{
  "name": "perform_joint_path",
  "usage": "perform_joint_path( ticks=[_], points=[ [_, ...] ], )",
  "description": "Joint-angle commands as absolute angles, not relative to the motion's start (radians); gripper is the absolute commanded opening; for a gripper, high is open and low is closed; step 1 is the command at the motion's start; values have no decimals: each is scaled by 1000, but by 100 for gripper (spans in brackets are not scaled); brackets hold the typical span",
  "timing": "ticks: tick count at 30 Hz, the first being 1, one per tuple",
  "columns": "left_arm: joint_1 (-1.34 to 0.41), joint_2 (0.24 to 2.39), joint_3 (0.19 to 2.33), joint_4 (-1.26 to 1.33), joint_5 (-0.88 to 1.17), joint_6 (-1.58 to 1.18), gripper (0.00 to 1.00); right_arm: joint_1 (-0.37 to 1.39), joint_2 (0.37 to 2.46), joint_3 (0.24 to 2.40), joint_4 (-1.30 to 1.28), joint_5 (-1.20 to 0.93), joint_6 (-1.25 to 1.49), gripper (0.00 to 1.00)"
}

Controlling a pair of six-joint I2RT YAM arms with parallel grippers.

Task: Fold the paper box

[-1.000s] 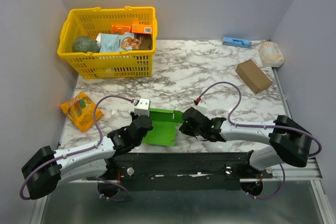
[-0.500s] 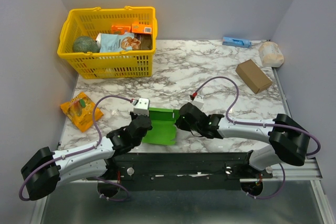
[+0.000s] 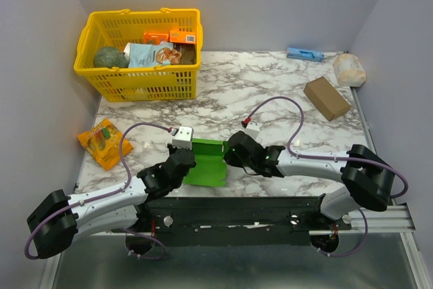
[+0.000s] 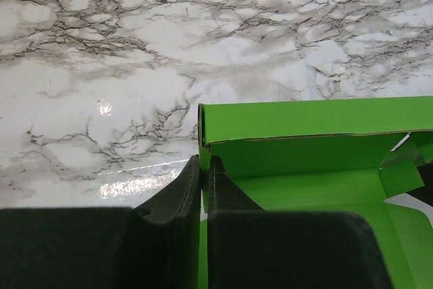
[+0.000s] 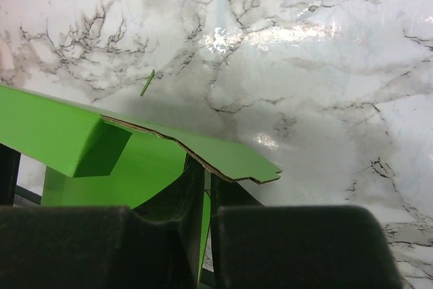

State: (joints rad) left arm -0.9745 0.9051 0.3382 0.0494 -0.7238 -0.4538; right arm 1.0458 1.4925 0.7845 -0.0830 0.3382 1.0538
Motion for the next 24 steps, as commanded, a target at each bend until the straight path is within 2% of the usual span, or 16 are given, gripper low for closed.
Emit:
perform_joint_path(
  ticks=[1,24],
  points=[
    [-976,908,341,74,-701,-457,0,1046,1511,828,-12,344,1049,16],
    [-976,913,341,74,-701,-456,0,1046,1597,856,34,256,1064,15]
  ],
)
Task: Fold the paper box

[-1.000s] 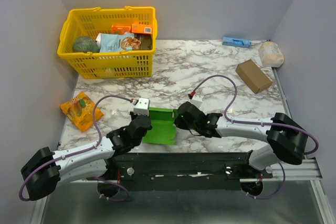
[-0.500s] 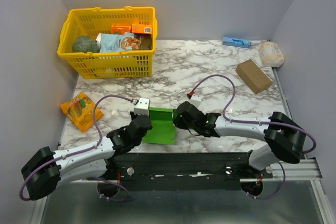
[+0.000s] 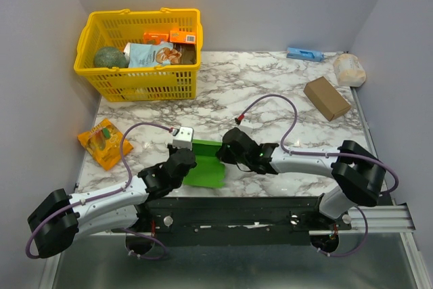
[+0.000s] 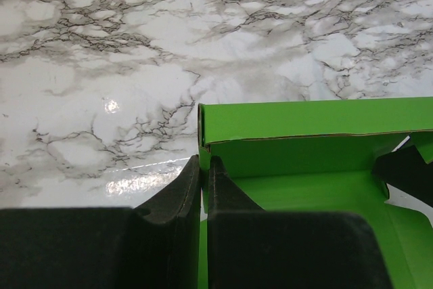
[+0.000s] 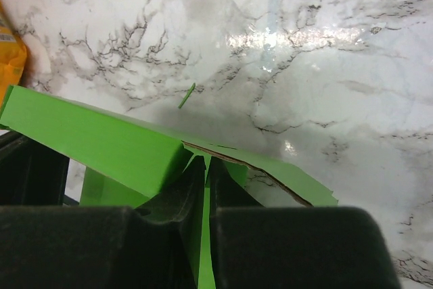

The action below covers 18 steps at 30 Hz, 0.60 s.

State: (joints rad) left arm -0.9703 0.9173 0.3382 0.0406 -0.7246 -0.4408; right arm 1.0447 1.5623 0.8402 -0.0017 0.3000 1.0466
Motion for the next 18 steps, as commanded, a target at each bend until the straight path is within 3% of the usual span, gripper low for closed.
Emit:
perform_joint_path(
  ticks=[1,18],
  points=[
    [-977,911,341,74,-701,-457,0,1048,1598,844,32,253,1069,15],
    [-976,902,337,75,-700,-459,0,1049,1730,824,98,103,1149,11]
  ],
)
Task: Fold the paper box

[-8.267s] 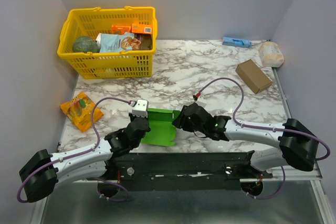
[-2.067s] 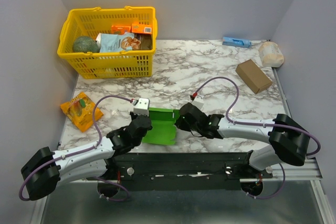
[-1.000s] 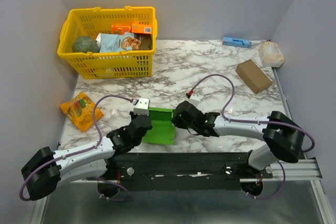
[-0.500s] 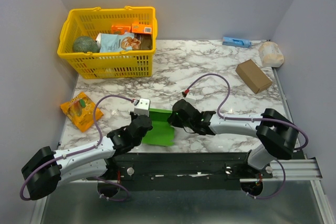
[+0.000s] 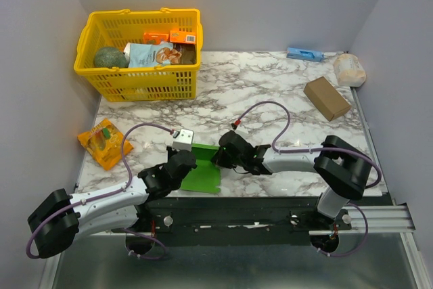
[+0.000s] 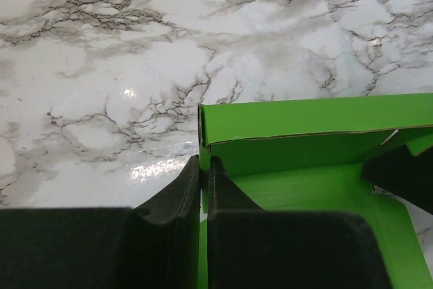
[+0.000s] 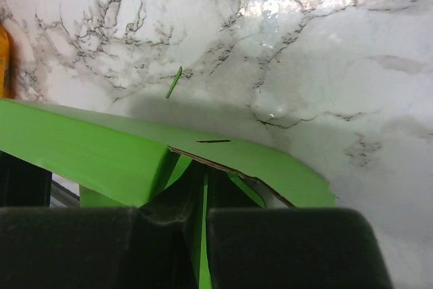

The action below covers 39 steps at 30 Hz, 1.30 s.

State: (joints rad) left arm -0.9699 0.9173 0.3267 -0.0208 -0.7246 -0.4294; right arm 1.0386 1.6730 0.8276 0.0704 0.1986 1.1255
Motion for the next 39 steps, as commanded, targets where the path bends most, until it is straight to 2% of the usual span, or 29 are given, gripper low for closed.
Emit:
perform_joint_path(
  ticks=[1,10,16,19,20,26,28,34,39],
  points=[
    [-976,902,337,77,-701,-459,0,1049,1733,825,98,103,1152,11],
    [-976,910,339,74,-703,-460,0,1048,1706,805,101,135,1164,12],
    [-974,922,354,46,-749,-491,0,1048,1513,753,28,219,1074,29],
    [-965,937,362,35,-752,-499,0,1057,1430,707,3,222,1023,42],
    [-963,943,367,31,-752,-502,0,1058,1377,689,3,212,1009,50],
    [-956,934,362,37,-730,-494,0,1054,1163,643,-101,259,953,66],
    [-956,925,356,43,-723,-489,0,982,1118,641,-118,236,939,65],
    [-954,874,328,57,-710,-486,0,715,1158,607,-57,69,888,54],
    [-953,870,327,57,-712,-488,0,698,1290,661,-34,28,830,52]
  ],
)
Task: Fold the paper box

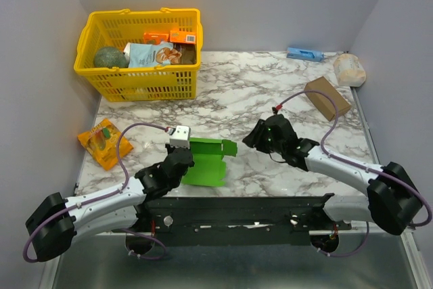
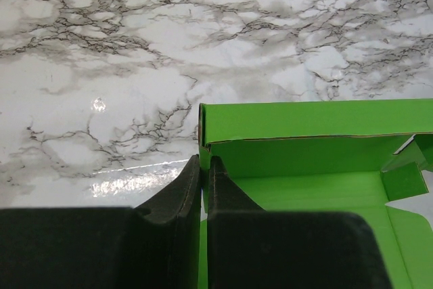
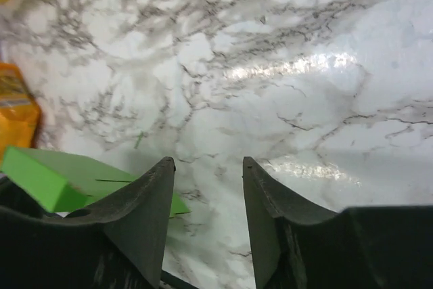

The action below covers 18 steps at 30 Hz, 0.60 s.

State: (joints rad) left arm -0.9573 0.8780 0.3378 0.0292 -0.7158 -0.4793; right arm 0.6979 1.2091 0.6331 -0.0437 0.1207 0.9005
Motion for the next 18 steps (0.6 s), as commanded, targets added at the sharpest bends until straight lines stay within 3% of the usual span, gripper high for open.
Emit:
perform_joint_path(
  ticks=[1,10,18],
  points=[
    [-951,874,328,57,-713,-489,0,701,1308,660,-9,5,824,51],
    [-950,923,354,41,-726,-497,0,828,1387,664,181,-98,804,50],
    [-950,942,365,35,-732,-500,0,899,1434,702,170,-65,902,49]
  ],
)
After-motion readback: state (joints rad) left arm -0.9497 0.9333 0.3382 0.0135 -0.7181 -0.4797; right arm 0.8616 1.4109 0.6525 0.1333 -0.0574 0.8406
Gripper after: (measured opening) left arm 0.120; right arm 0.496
